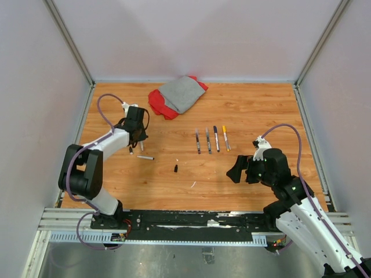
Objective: Insert the pens into the pen caps
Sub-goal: Pick up the pen from the center of the board.
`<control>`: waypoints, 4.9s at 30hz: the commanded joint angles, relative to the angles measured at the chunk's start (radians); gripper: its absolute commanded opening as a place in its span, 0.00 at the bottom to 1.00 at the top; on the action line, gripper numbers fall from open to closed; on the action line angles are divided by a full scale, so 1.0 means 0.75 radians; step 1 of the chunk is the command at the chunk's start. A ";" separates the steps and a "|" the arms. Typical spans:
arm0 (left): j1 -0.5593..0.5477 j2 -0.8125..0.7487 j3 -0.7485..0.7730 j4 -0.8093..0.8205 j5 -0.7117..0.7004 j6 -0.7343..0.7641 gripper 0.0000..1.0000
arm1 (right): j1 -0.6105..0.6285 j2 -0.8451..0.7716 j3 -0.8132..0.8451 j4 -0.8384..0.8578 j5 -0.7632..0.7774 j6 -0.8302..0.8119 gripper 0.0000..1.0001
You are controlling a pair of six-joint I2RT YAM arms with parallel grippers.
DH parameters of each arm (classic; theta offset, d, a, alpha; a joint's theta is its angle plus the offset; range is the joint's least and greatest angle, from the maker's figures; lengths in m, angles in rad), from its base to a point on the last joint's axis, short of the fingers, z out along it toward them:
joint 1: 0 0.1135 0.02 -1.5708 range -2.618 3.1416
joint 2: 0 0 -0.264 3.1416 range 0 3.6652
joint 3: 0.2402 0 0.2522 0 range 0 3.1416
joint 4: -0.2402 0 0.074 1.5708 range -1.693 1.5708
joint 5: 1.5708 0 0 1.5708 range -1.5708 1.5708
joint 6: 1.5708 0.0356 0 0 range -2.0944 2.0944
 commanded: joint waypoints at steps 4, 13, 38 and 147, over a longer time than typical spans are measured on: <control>-0.195 -0.252 0.058 0.002 0.018 -0.033 0.00 | -0.015 -0.025 0.057 0.006 0.008 -0.038 0.99; -0.528 -0.442 0.024 0.122 0.185 -0.129 0.01 | -0.008 -0.020 0.053 0.169 -0.168 -0.063 0.98; -0.968 -0.662 -0.236 0.713 0.309 -0.425 0.00 | 0.584 0.198 -0.245 1.452 0.223 0.399 0.60; -0.980 -0.473 0.276 -0.621 0.571 0.216 0.01 | 1.106 0.567 0.162 0.809 0.487 -2.497 0.25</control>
